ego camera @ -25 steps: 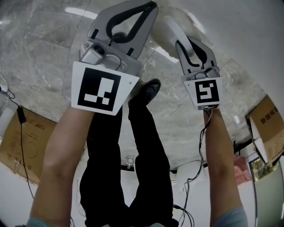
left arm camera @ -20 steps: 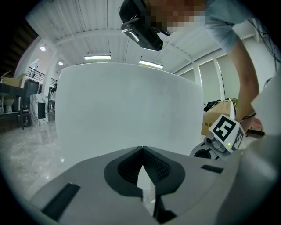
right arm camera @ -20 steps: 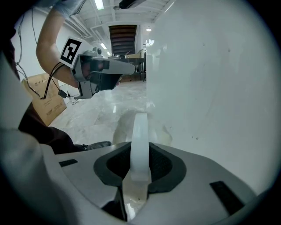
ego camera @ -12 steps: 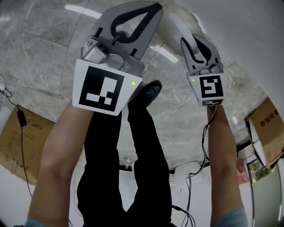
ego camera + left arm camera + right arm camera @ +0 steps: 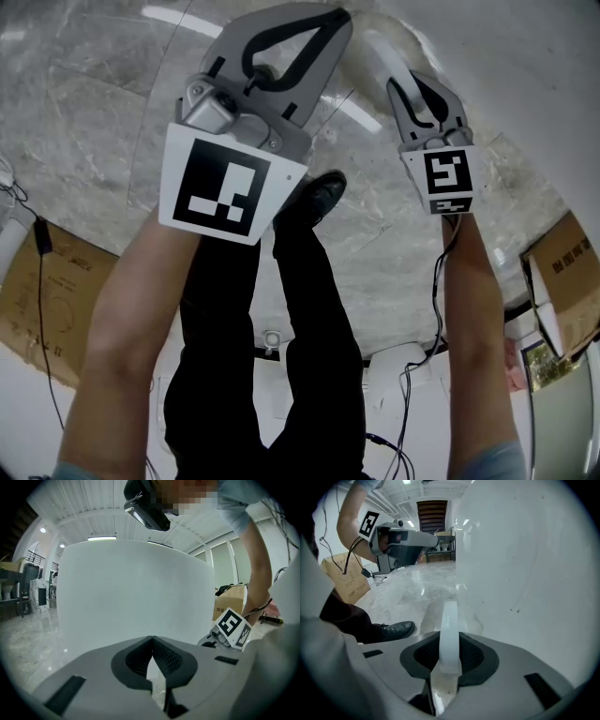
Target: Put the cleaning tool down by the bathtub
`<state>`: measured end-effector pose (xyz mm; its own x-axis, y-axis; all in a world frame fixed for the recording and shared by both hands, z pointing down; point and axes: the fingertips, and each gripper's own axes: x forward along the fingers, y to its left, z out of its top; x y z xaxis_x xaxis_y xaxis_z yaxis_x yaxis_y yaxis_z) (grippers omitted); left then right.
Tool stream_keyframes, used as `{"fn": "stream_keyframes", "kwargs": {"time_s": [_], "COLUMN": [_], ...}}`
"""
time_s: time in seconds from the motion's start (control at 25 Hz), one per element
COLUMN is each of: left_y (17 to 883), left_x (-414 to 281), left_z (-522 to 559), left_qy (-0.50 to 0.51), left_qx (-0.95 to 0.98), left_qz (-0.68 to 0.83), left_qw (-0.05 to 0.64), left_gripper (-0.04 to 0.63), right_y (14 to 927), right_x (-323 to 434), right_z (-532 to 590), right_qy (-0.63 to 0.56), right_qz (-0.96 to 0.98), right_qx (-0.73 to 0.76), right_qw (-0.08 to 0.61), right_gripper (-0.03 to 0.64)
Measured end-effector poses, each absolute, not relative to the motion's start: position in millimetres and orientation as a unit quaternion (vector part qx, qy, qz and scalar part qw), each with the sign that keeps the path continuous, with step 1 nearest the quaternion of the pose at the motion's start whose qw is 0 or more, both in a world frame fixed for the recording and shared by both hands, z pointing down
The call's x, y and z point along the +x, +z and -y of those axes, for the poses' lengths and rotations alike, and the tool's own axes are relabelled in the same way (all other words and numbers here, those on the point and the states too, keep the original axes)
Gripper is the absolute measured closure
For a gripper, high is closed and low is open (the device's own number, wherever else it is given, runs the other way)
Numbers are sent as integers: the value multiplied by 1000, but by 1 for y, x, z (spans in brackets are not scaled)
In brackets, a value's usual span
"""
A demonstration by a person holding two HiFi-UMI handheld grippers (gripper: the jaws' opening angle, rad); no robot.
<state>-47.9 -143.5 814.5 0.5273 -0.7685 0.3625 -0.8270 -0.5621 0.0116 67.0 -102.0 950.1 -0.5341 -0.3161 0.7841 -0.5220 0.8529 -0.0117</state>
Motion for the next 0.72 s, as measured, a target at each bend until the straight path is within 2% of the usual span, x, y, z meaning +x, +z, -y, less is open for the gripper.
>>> {"fn": "stream_keyframes", "kwargs": {"time_s": [0.72], "left_y": [818], "left_x": [-50], "left_z": [141], "left_qy": [165], "left_qx": [873], "left_qz": [450], "left_qw": [92], "left_gripper": [580], "right_y": [972], "right_x": [60], "right_z": [114], "right_qy": [117], "right_qz": [859], "right_qx": [250], "right_qw": [431], "right_gripper": [489]}}
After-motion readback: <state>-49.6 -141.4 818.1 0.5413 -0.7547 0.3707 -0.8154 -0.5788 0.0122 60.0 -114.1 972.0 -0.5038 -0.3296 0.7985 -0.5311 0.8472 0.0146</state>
